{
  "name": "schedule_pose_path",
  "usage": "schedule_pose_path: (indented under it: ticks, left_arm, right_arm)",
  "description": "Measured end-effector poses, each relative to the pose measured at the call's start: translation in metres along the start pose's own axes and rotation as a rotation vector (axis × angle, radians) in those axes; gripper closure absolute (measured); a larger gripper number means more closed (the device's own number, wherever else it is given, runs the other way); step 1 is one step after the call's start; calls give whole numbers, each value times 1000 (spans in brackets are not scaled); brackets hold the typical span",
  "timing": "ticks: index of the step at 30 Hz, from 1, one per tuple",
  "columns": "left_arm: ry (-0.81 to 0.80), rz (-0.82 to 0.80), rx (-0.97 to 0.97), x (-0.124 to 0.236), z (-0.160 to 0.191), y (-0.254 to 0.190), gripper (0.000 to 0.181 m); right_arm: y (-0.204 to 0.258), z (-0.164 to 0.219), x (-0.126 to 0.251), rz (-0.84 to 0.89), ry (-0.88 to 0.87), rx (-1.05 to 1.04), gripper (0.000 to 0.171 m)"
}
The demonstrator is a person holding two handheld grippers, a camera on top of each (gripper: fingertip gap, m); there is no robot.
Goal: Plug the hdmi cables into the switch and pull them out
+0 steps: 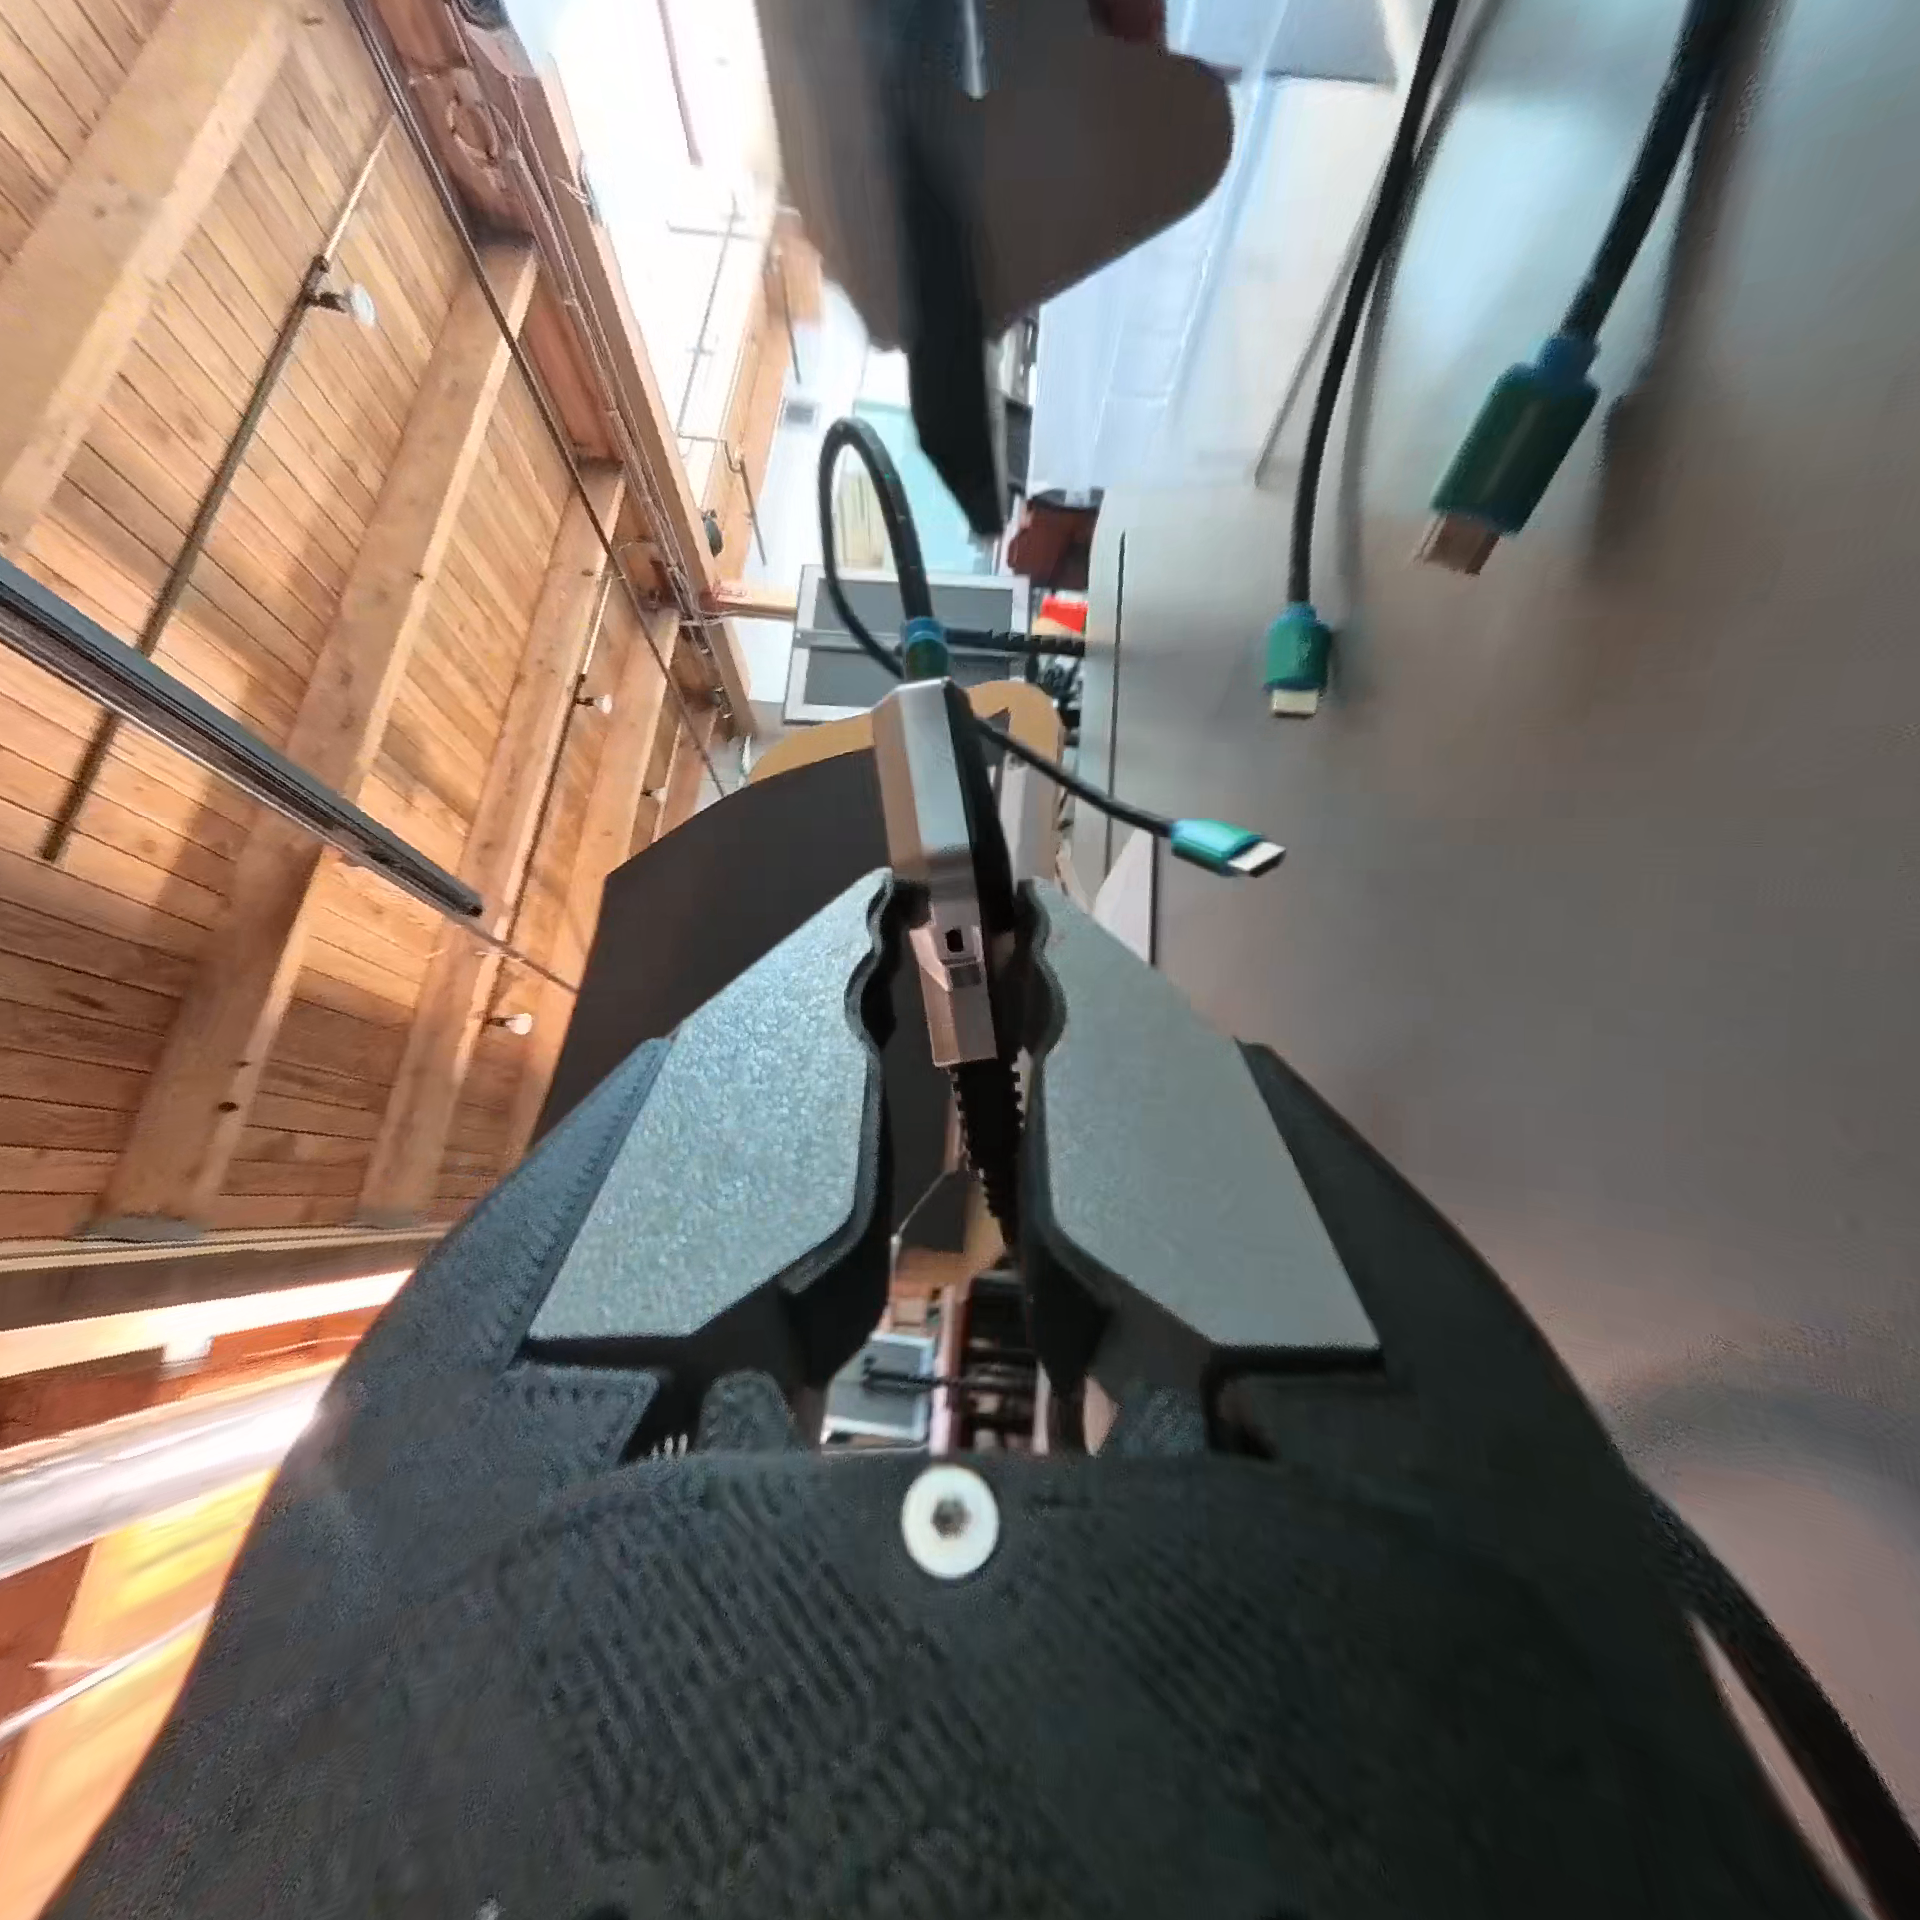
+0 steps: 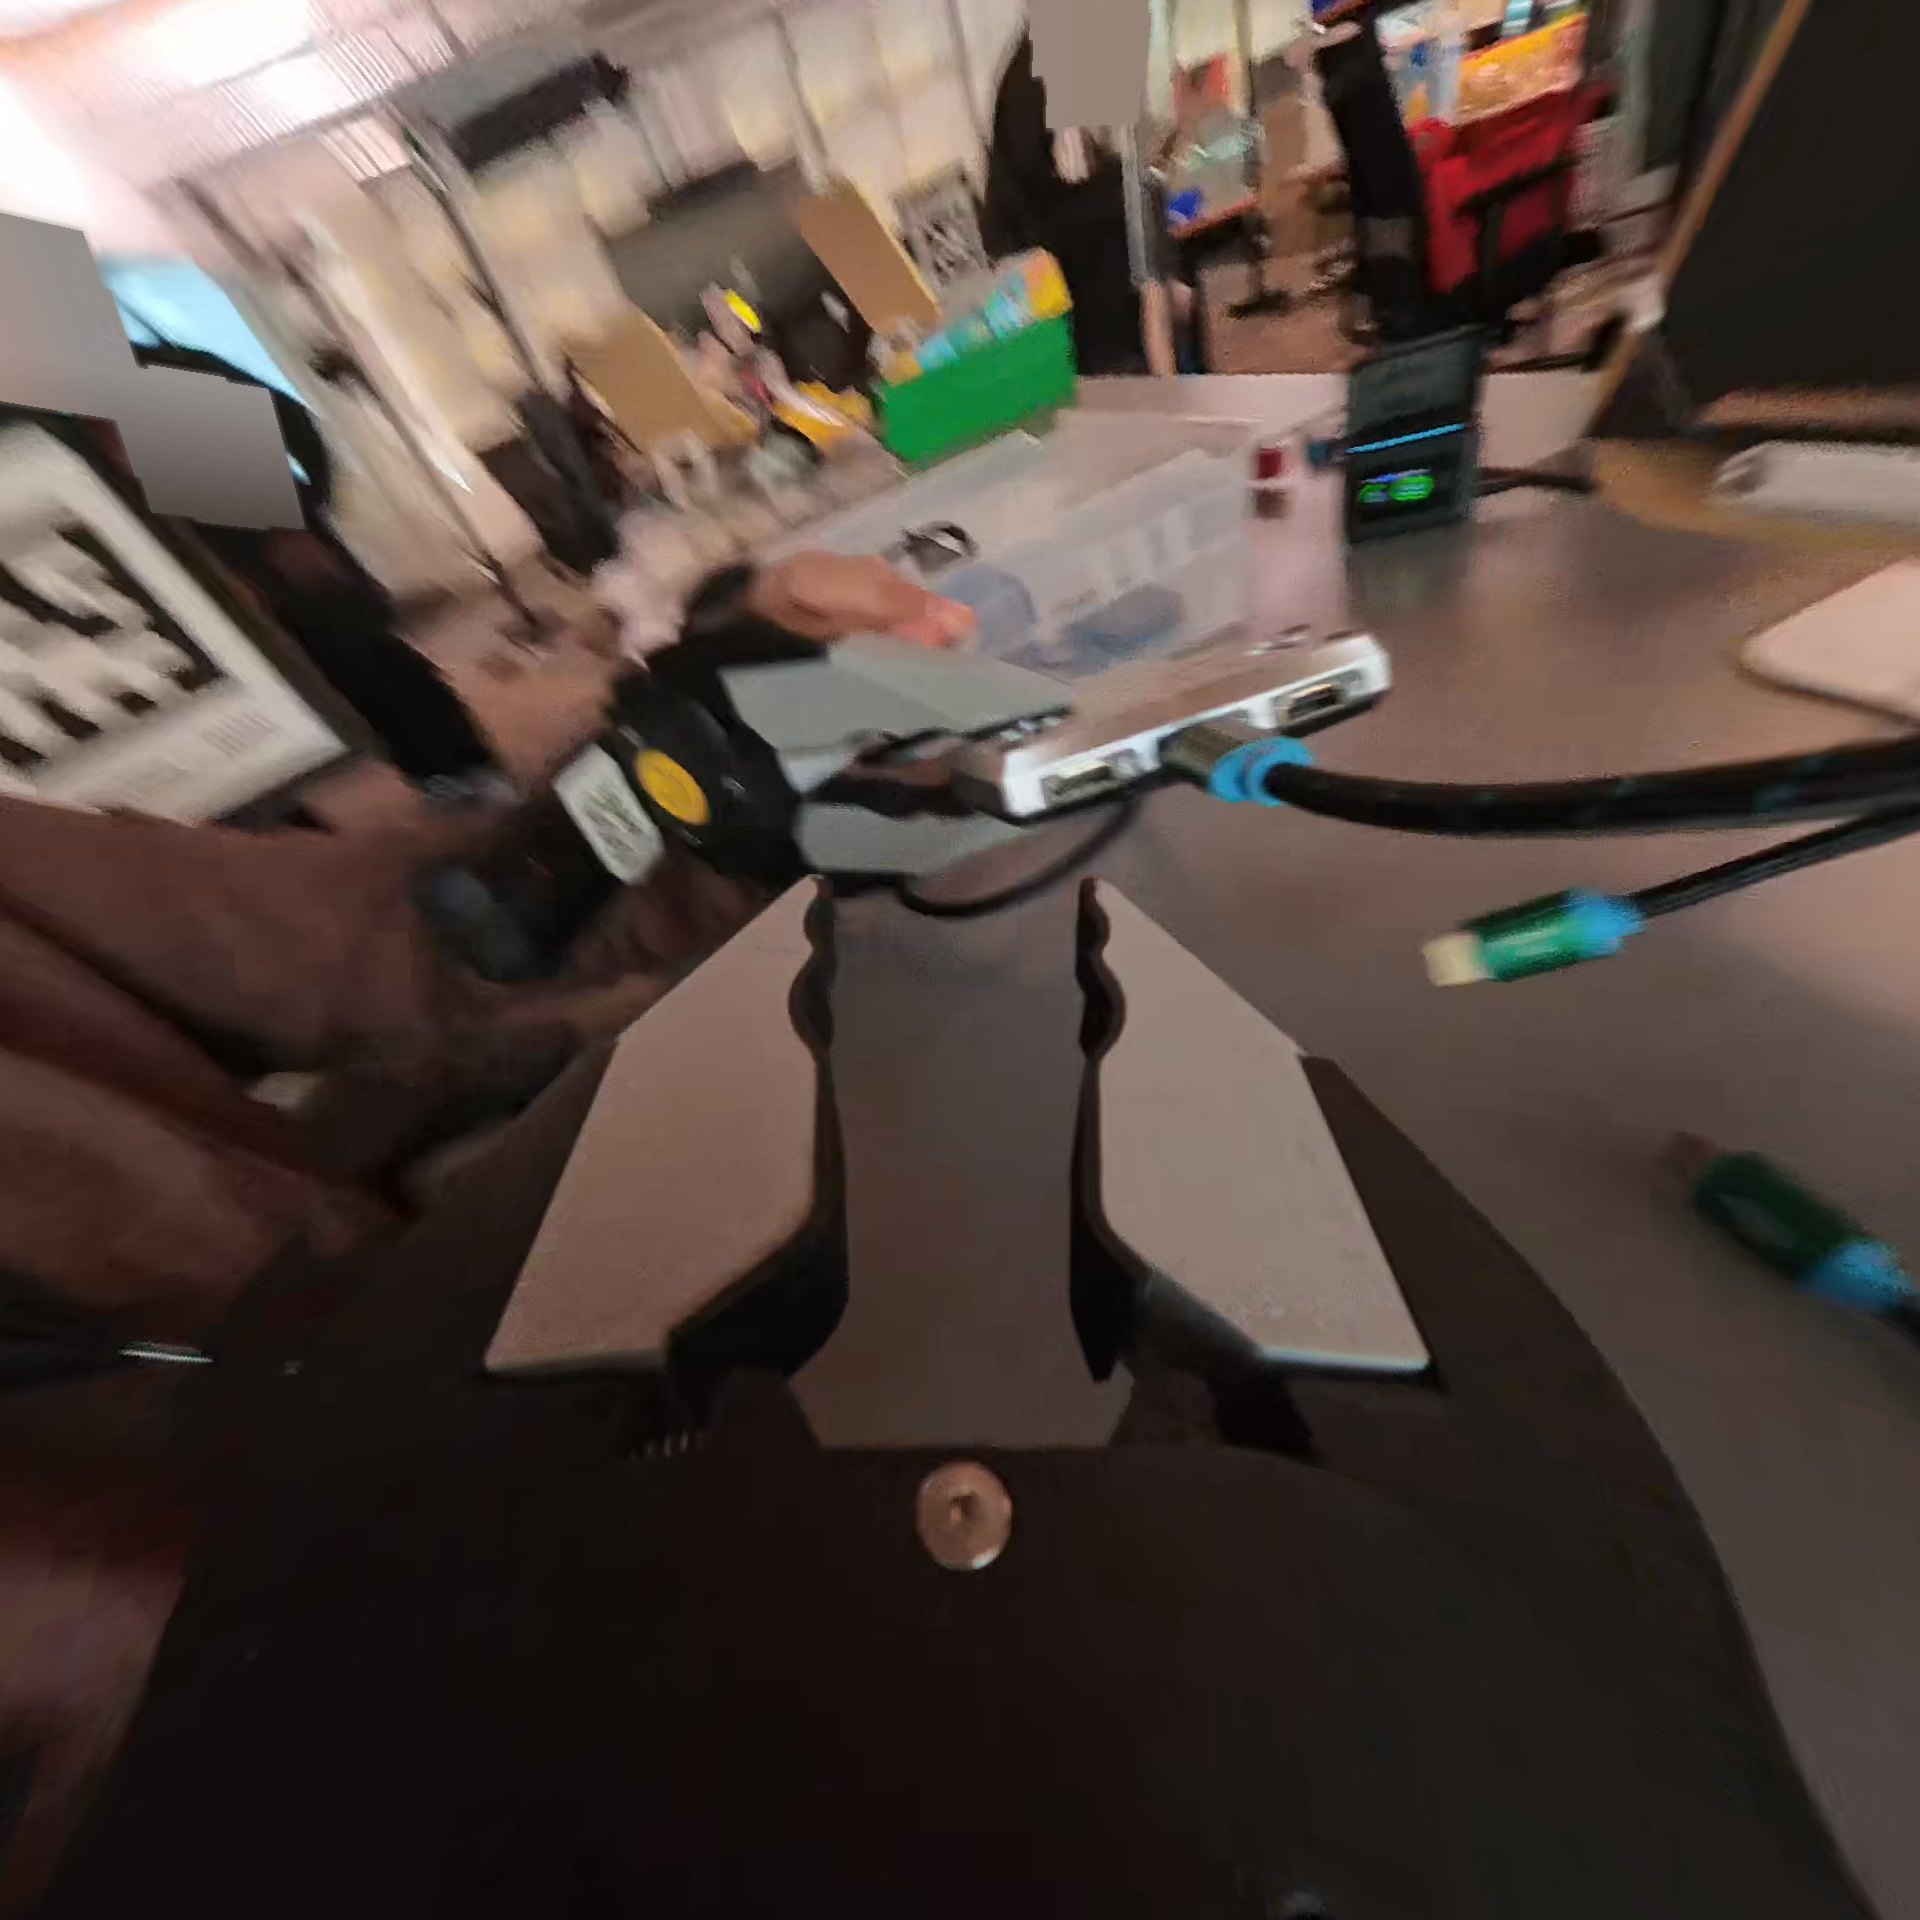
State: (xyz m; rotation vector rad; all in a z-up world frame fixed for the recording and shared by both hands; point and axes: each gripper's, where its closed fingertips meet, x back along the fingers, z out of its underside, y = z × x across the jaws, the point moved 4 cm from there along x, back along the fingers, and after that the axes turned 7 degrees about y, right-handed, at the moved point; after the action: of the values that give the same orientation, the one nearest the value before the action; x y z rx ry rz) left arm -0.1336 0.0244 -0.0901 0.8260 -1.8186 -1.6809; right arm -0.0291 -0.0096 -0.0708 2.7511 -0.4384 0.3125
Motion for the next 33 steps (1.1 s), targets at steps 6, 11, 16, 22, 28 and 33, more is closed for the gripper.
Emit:
schedule_pose_path:
  ticks: [6, 11, 16, 22, 28, 33]
  left_arm:
    - [-159, 11, 327, 15, -6, 22, 163]
    - [-323, 115, 584, 23, -6, 30, 163]
    - [-360, 222, 582, 27, -7, 15, 162]
    - [-335, 243, 566, 24, -5, 8, 162]
    - [-156, 211, 501, 9, 1, -5, 162]
    - [-133, 246, 499, 6, -2, -4, 161]
  right_arm:
    - [-34, 19, 6, 373, 129, 197, 115]
    - [-32, -2, -5, 289, -2, 337, 114]
    - [-29, -20, -16, 179, 26, 480, 126]
    - [-35, -10, -33, 200, 116, 660, 147]
    - [-45, -2, -40, 257, 144, 681, 163]
    - [-43, 1, -41, 243, 115, 681, 163]
